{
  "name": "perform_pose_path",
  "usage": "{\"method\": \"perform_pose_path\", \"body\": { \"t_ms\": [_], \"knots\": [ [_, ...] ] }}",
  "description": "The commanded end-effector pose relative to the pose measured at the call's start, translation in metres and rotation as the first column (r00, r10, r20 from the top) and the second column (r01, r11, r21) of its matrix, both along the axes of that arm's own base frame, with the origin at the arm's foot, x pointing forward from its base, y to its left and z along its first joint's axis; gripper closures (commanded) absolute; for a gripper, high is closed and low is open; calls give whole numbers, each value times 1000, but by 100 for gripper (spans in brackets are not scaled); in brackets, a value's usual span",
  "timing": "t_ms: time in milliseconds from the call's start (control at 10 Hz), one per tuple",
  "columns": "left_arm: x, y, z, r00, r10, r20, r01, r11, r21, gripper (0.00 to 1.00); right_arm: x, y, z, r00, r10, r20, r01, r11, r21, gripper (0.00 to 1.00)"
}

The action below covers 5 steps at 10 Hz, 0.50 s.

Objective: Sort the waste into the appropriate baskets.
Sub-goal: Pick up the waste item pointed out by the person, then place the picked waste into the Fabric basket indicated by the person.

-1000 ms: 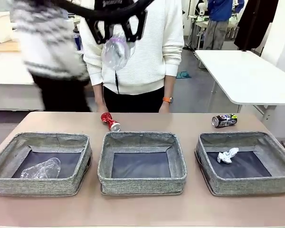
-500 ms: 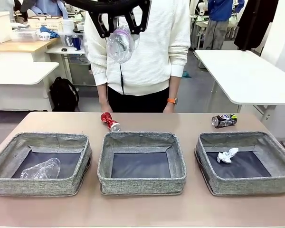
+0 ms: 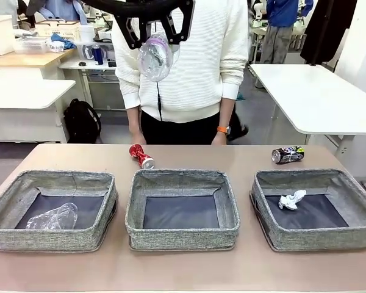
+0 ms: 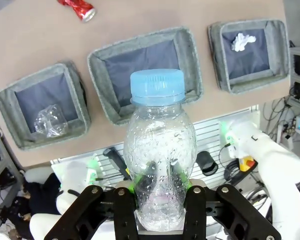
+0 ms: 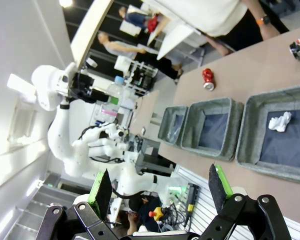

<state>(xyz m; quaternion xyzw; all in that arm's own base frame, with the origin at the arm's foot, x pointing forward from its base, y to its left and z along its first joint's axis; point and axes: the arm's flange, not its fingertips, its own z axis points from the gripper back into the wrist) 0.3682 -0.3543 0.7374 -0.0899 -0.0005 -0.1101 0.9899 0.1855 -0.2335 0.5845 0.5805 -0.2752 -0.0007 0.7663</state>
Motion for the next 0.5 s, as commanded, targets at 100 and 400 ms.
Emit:
{"method": "perform_pose_path", "body": {
  "t_ms": [100, 400],
  "knots": [
    [-2, 5, 1, 1000, -3, 10, 2, 1000, 6, 80, -1, 2, 0, 1000, 2, 14, -3, 1000, 8, 0],
    [-2, 5, 1, 1000, -3, 10, 2, 1000, 6, 80, -1, 2, 0, 1000, 2, 14, -3, 1000, 8, 0]
  ]
}}
